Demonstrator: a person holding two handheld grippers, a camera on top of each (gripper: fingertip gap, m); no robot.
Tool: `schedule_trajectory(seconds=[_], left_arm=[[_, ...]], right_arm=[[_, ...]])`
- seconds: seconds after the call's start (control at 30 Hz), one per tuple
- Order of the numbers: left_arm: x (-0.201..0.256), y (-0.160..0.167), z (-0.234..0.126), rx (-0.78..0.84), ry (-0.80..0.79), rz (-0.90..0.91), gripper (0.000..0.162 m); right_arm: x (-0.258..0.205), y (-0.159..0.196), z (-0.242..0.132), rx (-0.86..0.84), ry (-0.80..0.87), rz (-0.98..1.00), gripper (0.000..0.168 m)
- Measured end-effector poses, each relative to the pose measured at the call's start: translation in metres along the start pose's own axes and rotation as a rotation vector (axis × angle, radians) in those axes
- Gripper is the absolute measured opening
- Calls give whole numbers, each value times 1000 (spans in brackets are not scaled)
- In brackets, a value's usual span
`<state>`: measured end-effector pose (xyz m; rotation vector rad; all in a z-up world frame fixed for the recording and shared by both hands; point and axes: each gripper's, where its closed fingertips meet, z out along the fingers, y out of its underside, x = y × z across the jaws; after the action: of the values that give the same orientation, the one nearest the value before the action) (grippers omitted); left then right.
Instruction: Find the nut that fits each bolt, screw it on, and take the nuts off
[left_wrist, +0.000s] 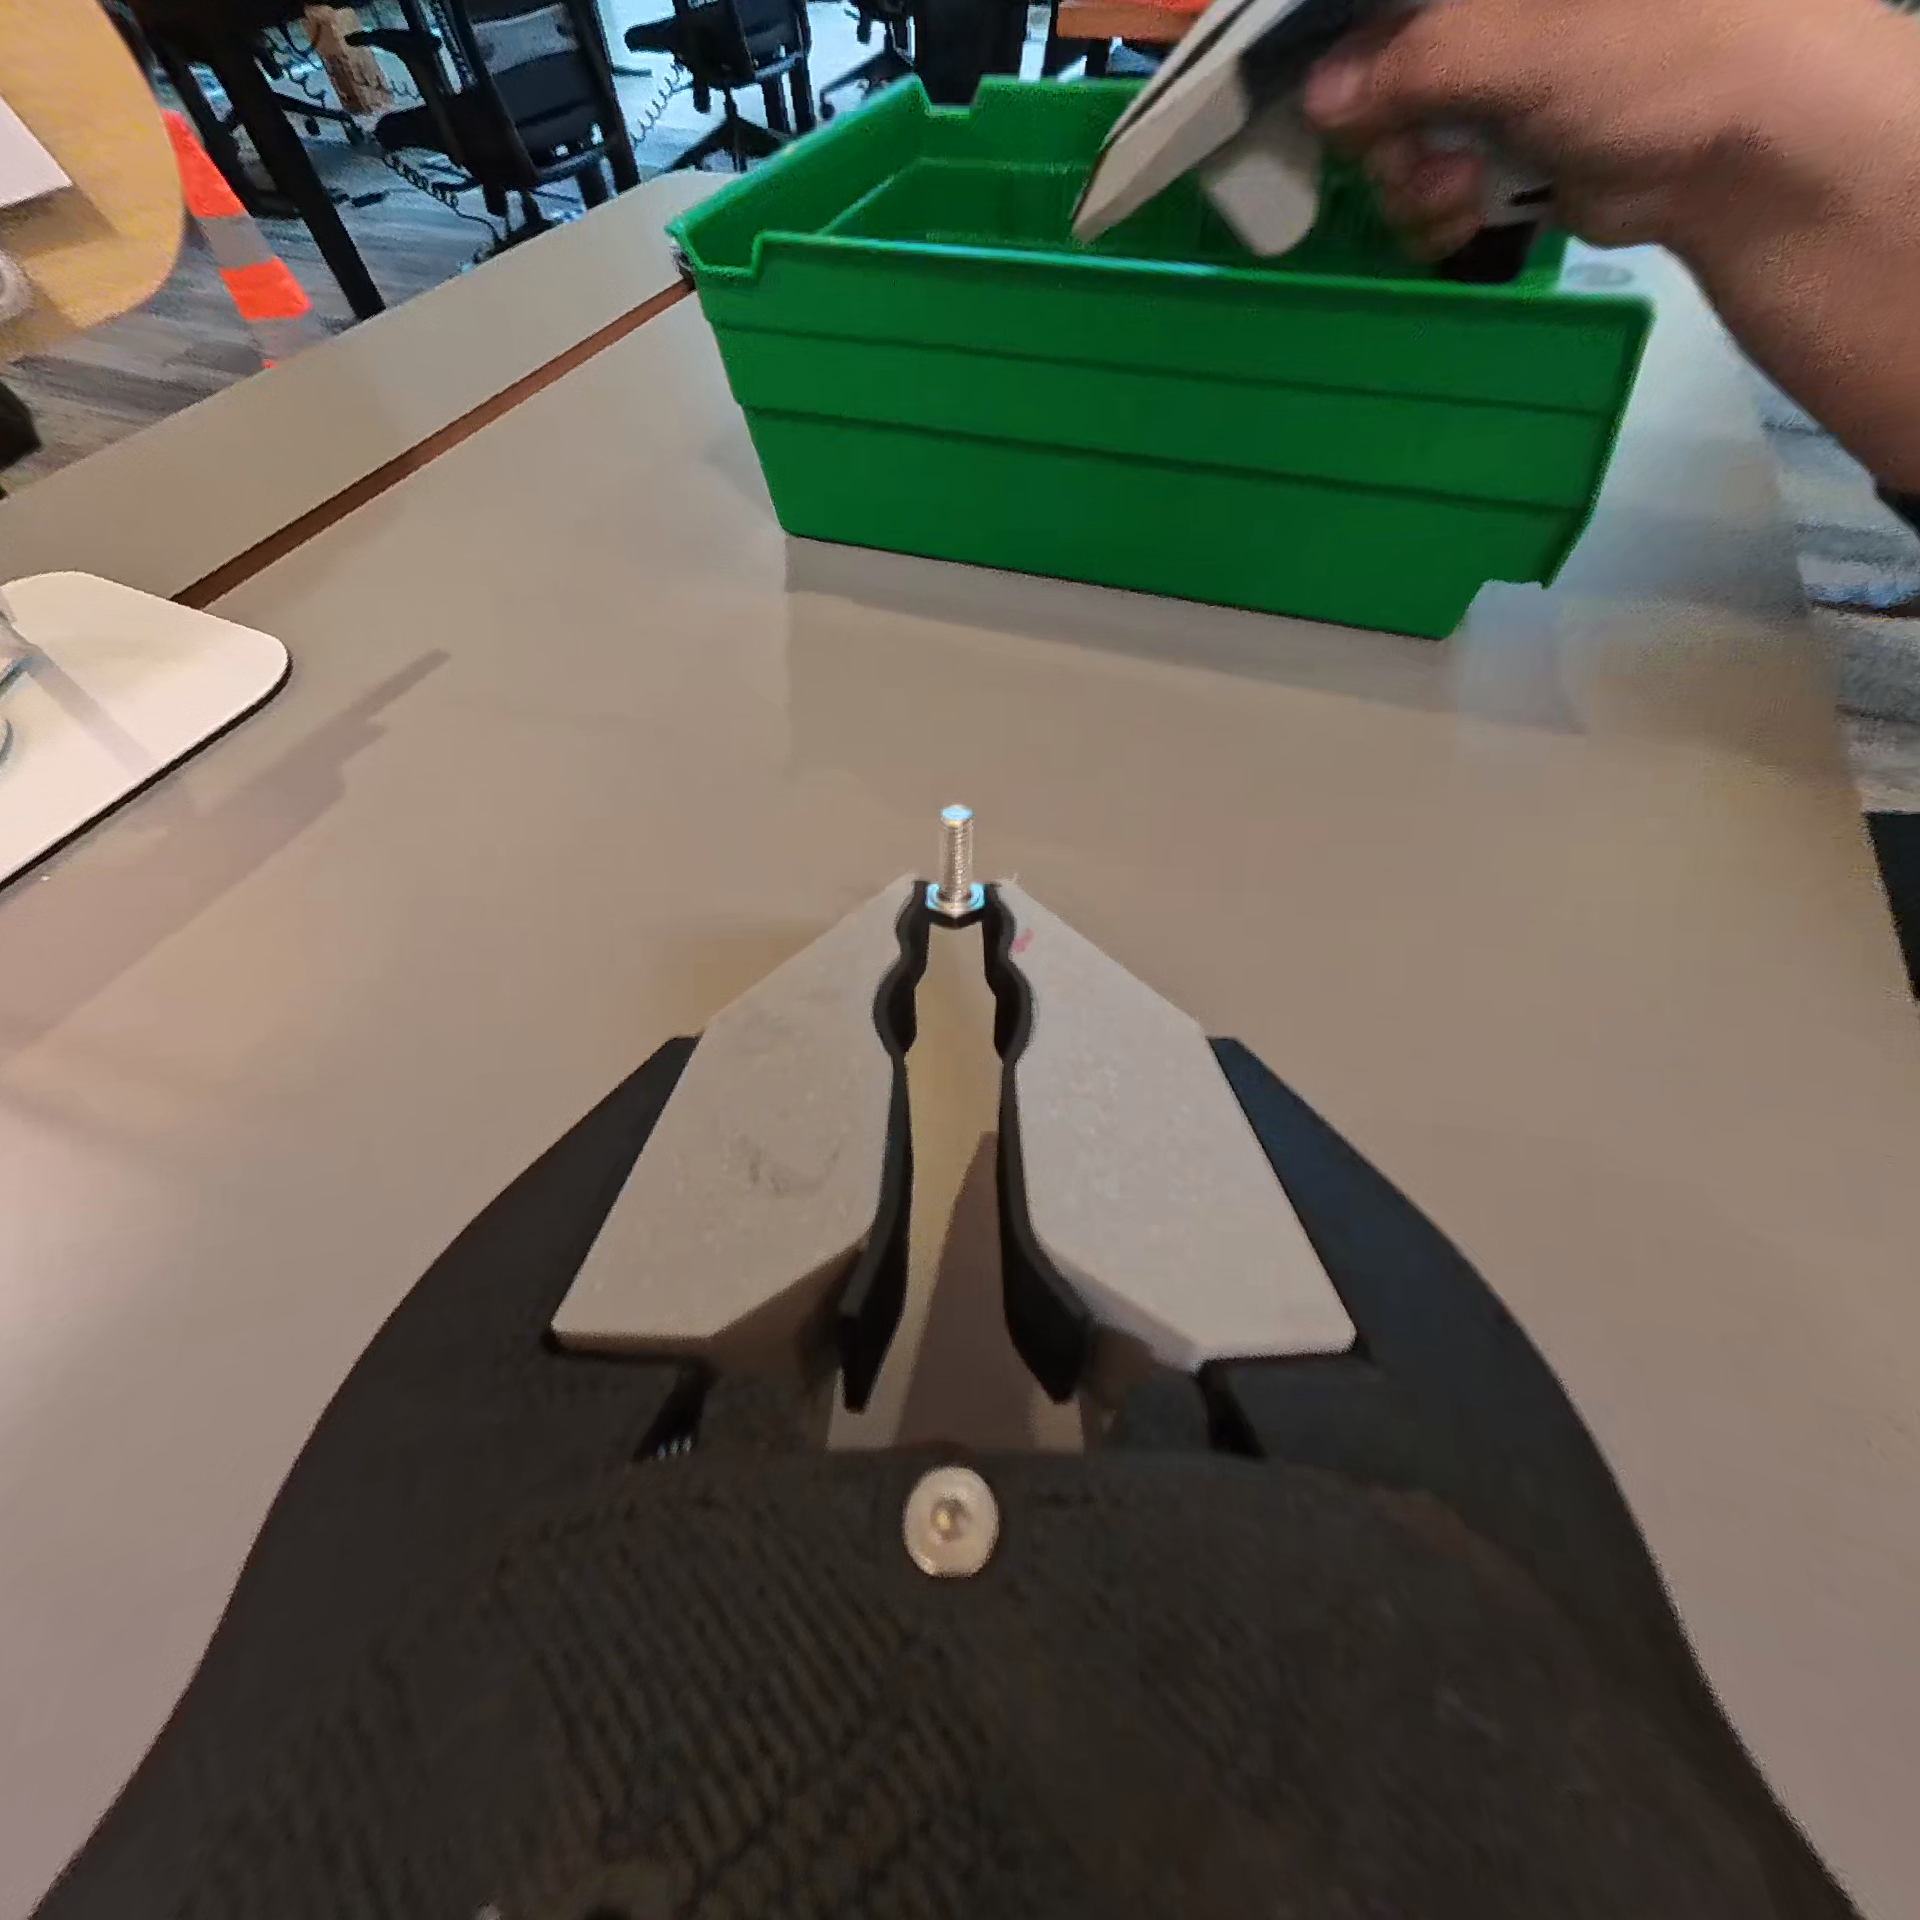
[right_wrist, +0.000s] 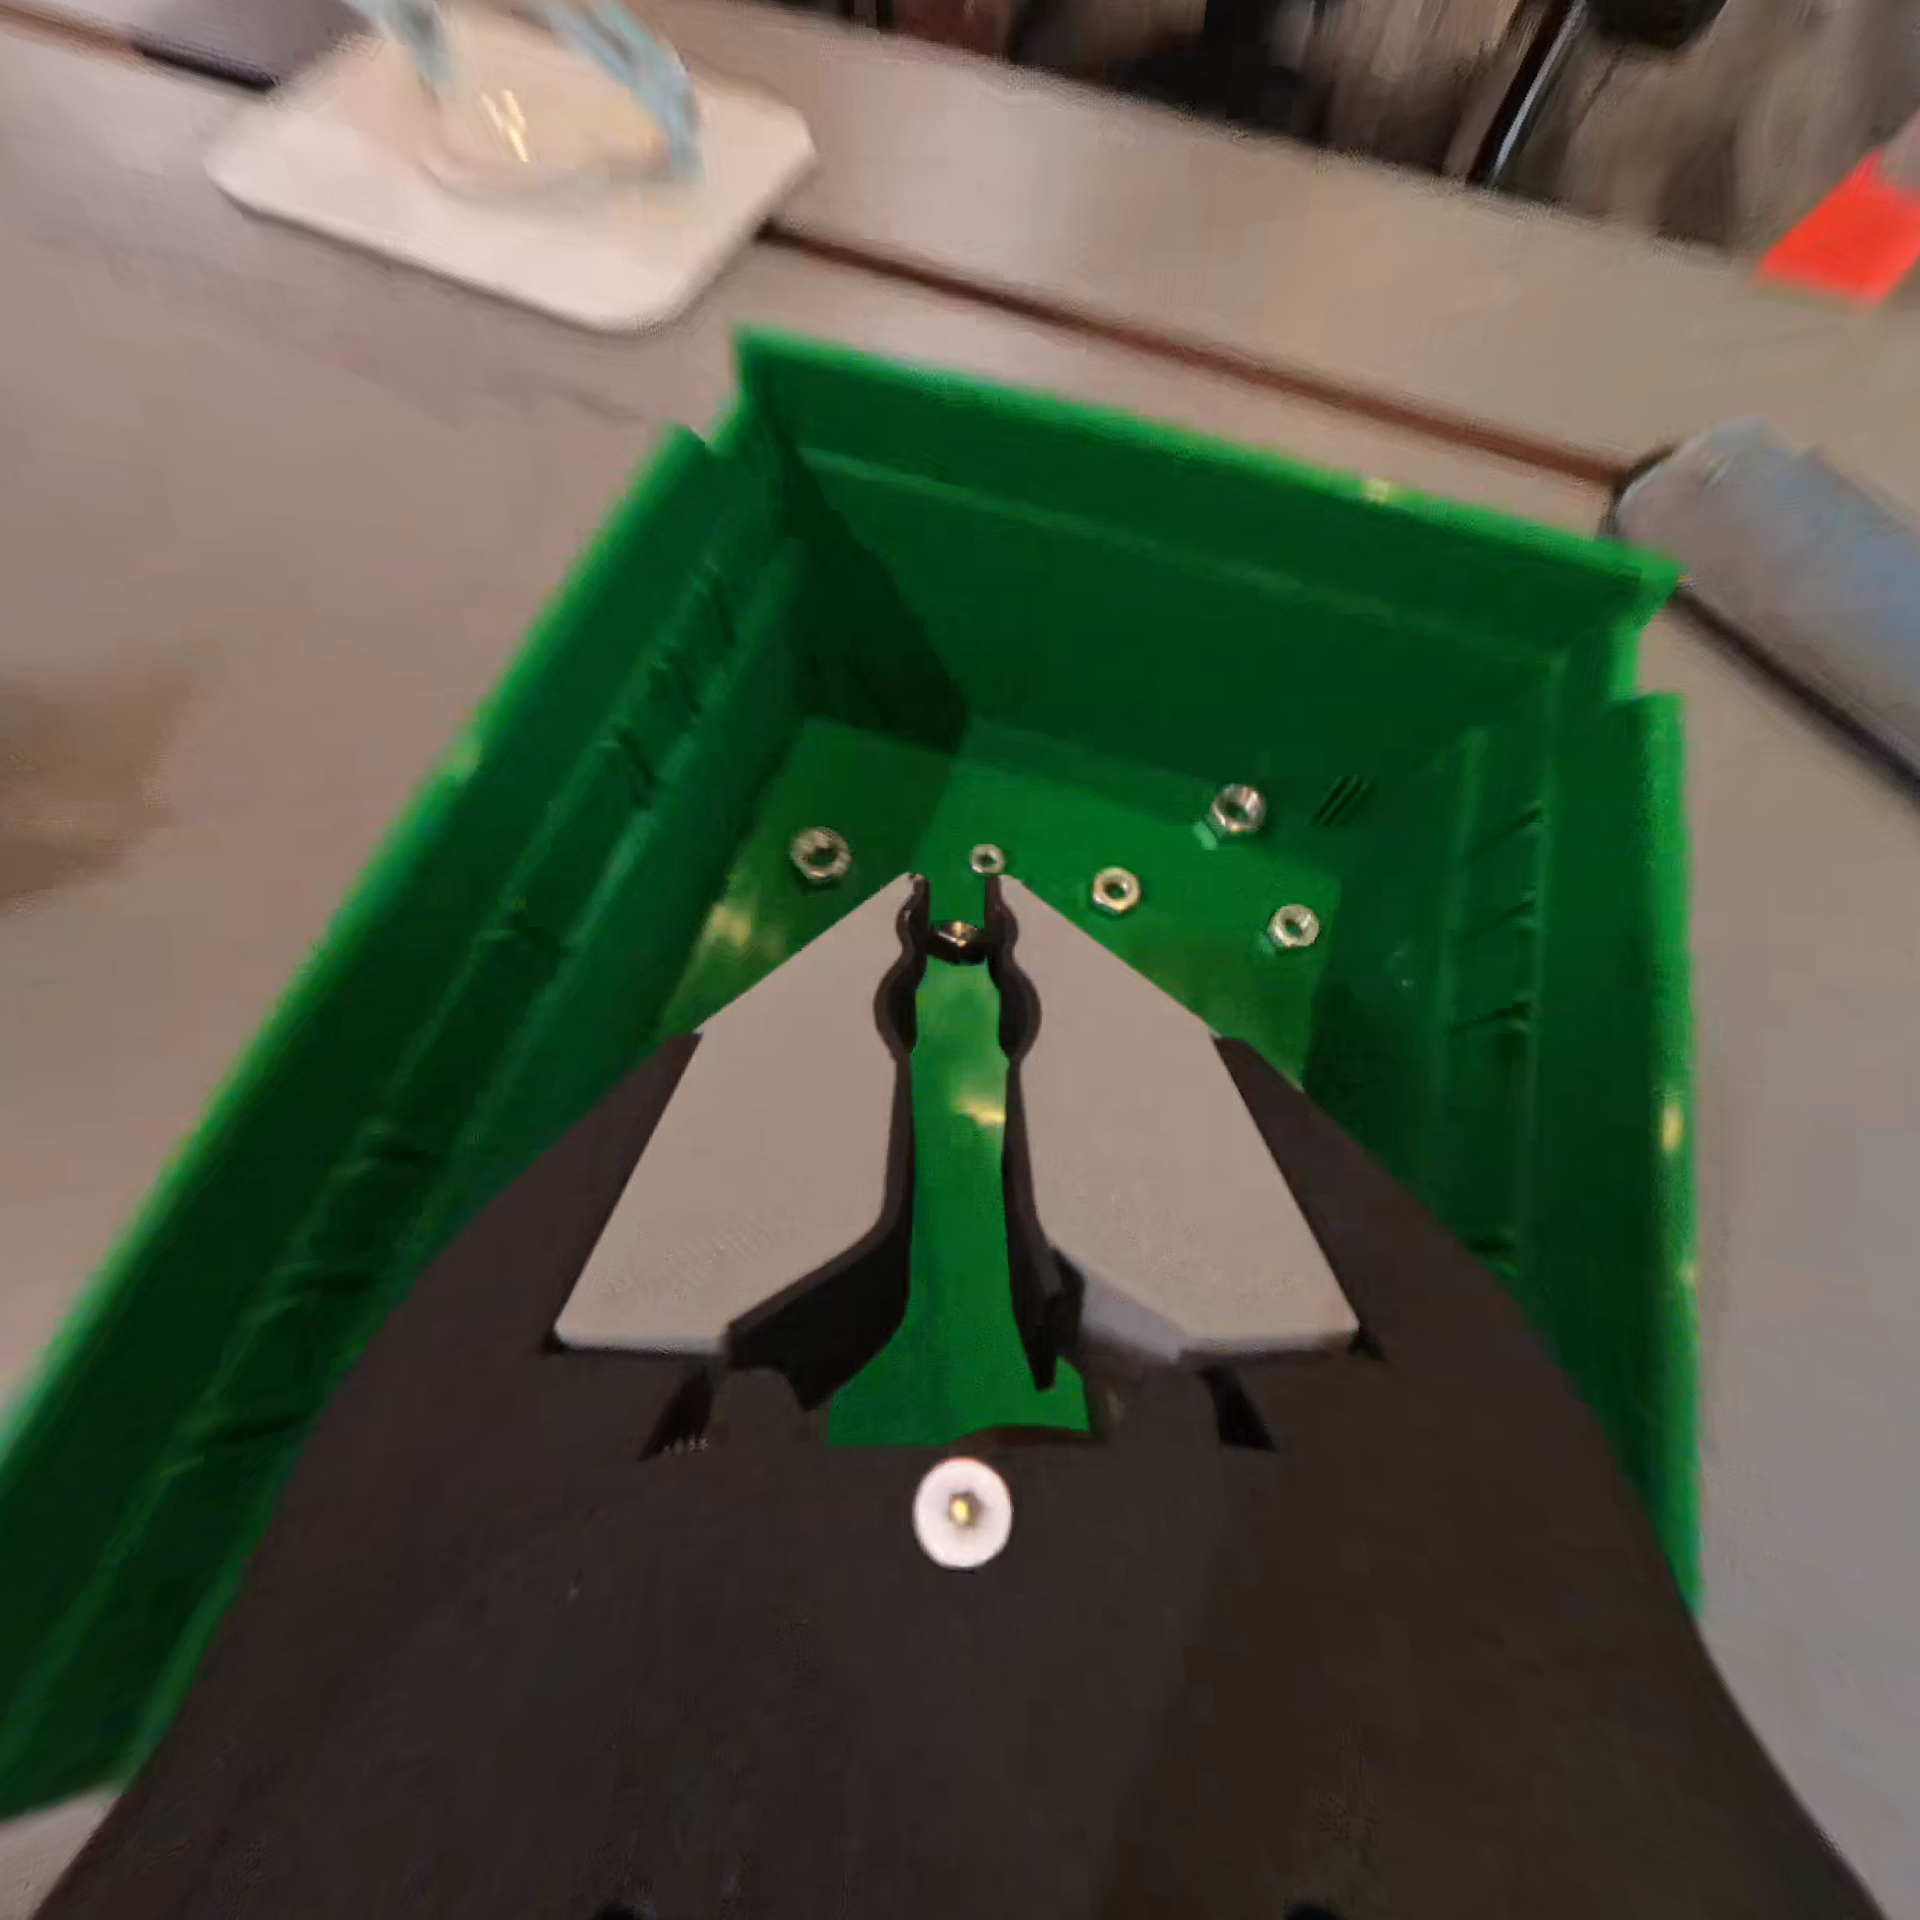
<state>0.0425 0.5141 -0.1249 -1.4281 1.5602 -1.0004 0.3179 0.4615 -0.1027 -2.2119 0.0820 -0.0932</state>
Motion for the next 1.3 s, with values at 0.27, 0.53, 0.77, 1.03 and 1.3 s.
schedule_trajectory(seconds=[0.27,0.53,0.77,1.03,1.3], left_arm=[[8,5,0,-19,17,28,7],[20,4,4,-2,91,-21,7],[61,-13,-1,94,330,-67,7],[80,-23,-9,131,523,-236,8],[64,-23,-10,127,484,-296,7]], right_arm=[[33,29,81,-272,92,-56,14],[-22,-17,-21,3,124,-183,27],[-184,-18,-112,305,-337,-263,24],[-275,28,-90,372,-533,-469,31],[-290,17,-53,461,-568,-417,36]])
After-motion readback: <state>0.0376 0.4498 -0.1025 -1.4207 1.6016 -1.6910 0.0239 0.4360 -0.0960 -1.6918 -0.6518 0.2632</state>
